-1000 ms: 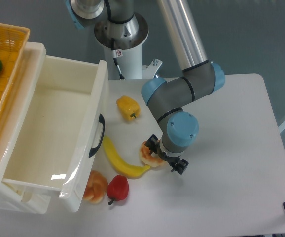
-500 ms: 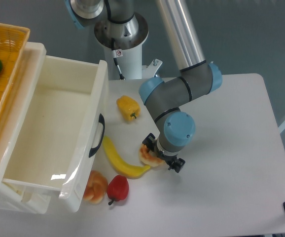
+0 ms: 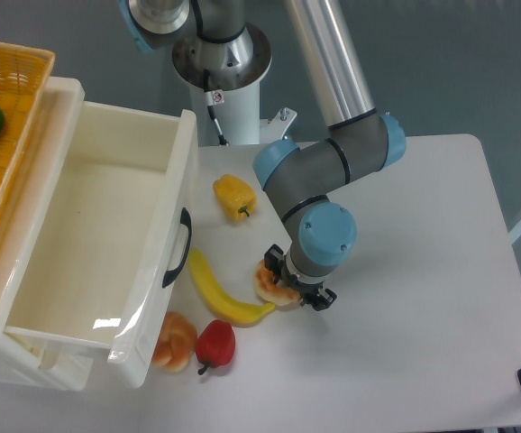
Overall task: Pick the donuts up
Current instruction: 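Close the gripper on the edge of the ring donut, then lift the gripped donut up off the table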
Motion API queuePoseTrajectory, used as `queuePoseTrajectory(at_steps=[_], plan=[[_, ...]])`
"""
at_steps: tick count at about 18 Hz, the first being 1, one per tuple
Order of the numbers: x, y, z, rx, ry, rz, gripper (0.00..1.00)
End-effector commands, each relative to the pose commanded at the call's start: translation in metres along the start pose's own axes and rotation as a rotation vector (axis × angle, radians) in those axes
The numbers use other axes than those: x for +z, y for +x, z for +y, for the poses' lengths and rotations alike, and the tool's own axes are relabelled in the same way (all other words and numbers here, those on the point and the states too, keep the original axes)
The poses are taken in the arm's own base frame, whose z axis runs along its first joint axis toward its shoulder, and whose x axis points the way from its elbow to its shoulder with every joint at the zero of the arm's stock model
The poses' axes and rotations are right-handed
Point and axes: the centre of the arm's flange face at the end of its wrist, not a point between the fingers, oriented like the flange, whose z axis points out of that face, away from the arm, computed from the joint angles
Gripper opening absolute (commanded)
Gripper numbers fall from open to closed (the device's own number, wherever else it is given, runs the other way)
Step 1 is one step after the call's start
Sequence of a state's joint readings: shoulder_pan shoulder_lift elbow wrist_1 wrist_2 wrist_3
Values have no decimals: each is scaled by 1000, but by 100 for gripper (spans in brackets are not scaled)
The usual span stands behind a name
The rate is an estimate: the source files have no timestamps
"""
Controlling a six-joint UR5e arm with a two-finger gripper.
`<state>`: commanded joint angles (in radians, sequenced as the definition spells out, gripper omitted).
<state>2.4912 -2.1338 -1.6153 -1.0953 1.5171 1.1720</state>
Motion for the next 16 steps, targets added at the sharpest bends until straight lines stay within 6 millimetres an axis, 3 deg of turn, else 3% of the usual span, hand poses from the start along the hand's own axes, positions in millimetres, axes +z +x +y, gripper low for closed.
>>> queuePoseTrajectory(at_steps=[5,7,10,11,12,16], plan=[[-4,-2,-1,-1,4,-5,0],[-14,-8,-2,-1,14,-24,0],[-40,-13,-2,-5,36,-60,0],[-70,-15,1,-21,128,-71,0],[-81,-14,3,-23,153,-78,0],[-105,-7,8,-25,153,-68,0]])
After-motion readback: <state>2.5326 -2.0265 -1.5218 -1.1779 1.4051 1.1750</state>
